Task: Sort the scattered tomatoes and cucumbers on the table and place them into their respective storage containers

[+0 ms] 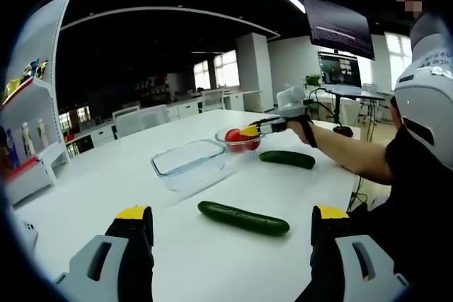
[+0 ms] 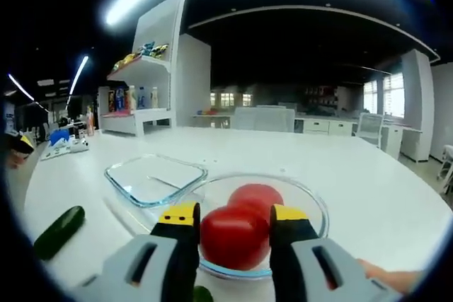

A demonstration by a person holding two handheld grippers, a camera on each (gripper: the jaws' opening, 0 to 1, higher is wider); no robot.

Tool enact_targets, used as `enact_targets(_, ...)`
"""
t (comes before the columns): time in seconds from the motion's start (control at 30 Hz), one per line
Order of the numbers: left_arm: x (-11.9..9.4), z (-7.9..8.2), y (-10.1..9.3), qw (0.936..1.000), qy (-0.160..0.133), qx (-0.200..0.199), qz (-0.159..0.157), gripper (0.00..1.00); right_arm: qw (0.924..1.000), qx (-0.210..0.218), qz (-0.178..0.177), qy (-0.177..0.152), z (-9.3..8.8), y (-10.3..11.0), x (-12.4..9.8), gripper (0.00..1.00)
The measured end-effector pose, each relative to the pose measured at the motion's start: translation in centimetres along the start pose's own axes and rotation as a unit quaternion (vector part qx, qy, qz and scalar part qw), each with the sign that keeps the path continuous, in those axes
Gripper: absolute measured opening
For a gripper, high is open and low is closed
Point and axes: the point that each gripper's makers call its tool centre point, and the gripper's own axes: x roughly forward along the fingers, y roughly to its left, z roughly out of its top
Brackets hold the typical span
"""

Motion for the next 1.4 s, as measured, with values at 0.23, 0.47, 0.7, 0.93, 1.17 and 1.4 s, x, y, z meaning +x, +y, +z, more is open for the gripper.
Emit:
enact_targets(0.23, 0.0, 0.0, -0.2, 1.0, 0.0, 0.001, -0.001, 0.92, 1.0, 0.001, 0.005, -0.001, -0.1, 0.2, 0.0, 0.39)
enact_targets(0.47, -0.1, 0.1, -0.2, 1.0, -0.001, 0.002, 0.001, 0.92, 0.9999, -0.008, 0.014, -0.005, -0.1, 0.5, 0.1, 0.56)
enact_targets(0.7, -0.2, 0.1, -0.2, 1.0, -0.001, 0.002, 0.001, 0.92, 0.9995, -0.023, 0.022, -0.004, -0.4, 1.0, 0.4, 0.78)
enact_targets(0.93, -0.2, 0.1, -0.2, 1.0, -0.001, 0.001, 0.002, 0.92, 0.9994, -0.017, 0.023, -0.021, 0.3, 0.9, 0.3, 0.93)
enact_targets(1.17, -0.2, 0.2, -0.2, 1.0, -0.003, 0.002, 0.002, 0.93, 0.9989, -0.002, 0.034, -0.032, 0.9, 1.5, -0.1, 0.97)
enact_targets(1.4, -0.3, 0.1, -0.1, 1.0, -0.004, 0.002, 0.002, 0.93, 0.9989, 0.003, 0.032, -0.035, 1.2, 1.4, -0.5, 0.97)
